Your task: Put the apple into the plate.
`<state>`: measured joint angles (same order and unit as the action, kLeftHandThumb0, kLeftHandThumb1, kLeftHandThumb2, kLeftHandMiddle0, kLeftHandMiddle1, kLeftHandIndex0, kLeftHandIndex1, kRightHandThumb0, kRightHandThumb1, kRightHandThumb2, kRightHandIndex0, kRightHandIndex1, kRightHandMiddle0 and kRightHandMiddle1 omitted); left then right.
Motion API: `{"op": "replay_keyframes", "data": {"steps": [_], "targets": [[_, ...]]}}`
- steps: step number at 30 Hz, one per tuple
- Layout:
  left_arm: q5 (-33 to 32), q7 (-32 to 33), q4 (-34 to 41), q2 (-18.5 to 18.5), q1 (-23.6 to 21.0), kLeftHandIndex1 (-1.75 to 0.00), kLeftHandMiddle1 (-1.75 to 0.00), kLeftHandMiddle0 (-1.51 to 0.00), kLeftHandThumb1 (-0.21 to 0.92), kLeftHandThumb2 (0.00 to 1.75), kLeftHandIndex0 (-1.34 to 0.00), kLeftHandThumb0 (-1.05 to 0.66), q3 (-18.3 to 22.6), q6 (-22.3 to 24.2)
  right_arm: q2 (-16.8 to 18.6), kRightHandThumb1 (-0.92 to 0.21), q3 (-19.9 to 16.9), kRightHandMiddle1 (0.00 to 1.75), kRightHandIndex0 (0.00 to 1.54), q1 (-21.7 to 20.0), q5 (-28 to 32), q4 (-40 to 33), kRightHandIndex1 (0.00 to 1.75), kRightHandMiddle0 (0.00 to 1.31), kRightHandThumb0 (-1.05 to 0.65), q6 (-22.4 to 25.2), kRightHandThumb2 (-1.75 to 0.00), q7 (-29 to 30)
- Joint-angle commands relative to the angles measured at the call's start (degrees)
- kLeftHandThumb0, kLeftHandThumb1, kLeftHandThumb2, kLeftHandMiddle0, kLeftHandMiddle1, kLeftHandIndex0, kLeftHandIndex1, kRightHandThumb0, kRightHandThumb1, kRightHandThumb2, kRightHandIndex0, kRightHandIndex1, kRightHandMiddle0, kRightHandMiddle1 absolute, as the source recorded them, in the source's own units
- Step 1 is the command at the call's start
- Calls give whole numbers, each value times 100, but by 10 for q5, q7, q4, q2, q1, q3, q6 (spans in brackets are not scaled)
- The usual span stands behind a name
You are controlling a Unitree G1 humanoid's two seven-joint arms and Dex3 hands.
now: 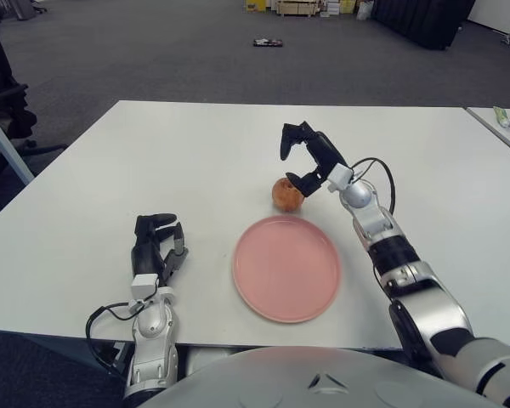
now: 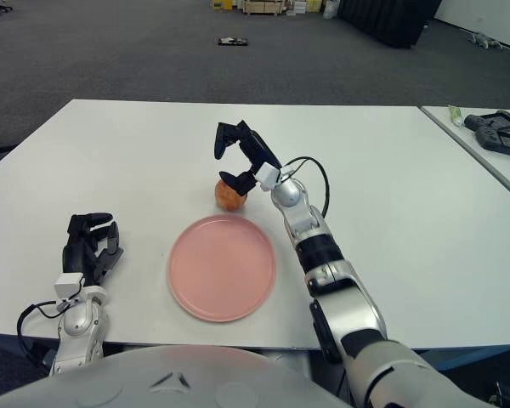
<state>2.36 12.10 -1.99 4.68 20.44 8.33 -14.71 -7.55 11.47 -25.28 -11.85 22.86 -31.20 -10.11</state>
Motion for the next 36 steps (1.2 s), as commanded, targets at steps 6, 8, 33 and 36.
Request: {"op": "replay_keyframes", "data": {"steps": [6, 8, 33, 36], "targets": [[-2, -1, -23, 0, -3, -175, -156, -37, 92, 53, -20, -35, 0, 13, -21, 0, -1, 175, 87, 28, 13, -57, 168, 62, -1, -14, -166, -27], [-3, -3, -25, -1, -4, -175, -156, -38, 91, 54, -20, -35, 1, 11, -23, 0, 3, 175, 87, 30, 18, -59, 169, 62, -1, -21, -167, -37], [0, -7, -18, -1, 2, -175, -153, -41, 87, 61, -23, -35, -4, 16, -115, -46, 83, 10, 0, -76, -147, 87, 9, 0, -87, 134, -80, -118], [-1, -7, -13, 0, 5, -175, -154, -41, 87, 61, -22, -35, -5, 19, -115, -48, 94, 3, 0, -85, -167, 120, 3, 0, -91, 143, -75, -104]]}}
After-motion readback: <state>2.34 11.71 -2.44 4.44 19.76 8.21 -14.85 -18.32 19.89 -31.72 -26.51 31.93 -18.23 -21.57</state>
